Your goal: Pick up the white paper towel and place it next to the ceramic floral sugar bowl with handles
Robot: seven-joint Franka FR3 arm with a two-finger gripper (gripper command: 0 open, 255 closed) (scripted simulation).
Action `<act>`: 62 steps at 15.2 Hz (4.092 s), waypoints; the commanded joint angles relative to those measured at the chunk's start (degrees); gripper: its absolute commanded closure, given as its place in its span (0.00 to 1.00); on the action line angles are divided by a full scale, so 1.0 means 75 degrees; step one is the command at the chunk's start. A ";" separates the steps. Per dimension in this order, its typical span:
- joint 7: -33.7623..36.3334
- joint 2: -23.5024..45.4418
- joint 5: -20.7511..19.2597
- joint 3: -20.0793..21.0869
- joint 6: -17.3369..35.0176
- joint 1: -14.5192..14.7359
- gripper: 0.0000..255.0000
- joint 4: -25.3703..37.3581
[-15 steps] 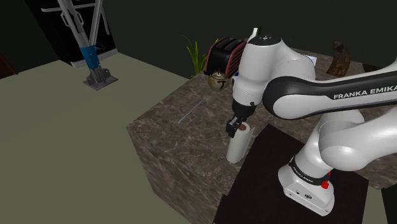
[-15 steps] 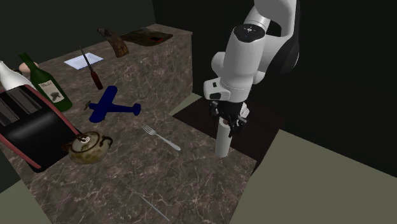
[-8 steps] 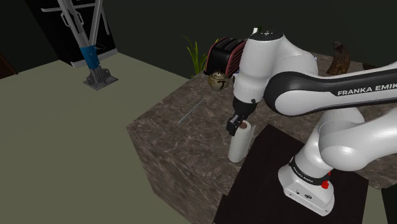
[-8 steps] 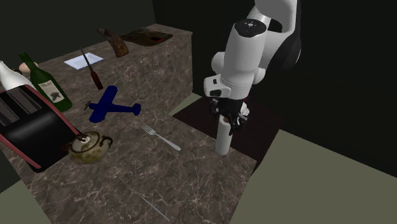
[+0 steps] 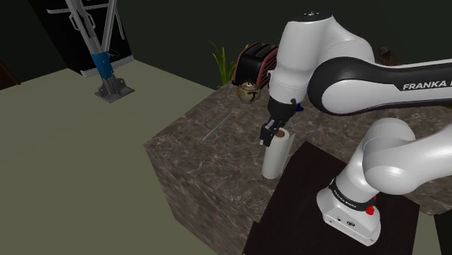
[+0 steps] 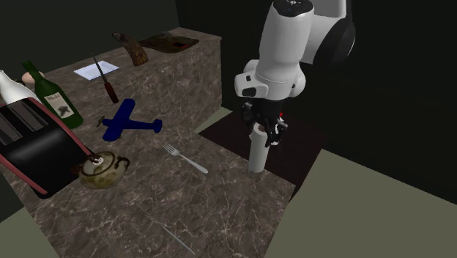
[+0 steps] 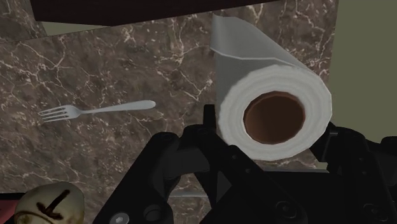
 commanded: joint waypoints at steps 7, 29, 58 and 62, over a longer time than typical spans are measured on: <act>-0.0007 -0.0067 -0.0148 -0.0160 -0.0864 -0.0068 1.00 0.0798; -0.0023 0.0335 -0.0476 -0.0480 -0.2948 -0.0259 1.00 0.3284; -0.2722 0.1726 -0.2088 -0.2935 -0.3696 -0.0961 1.00 0.5444; -0.3431 0.2228 -0.2343 -0.3534 -0.3527 -0.1105 1.00 0.5841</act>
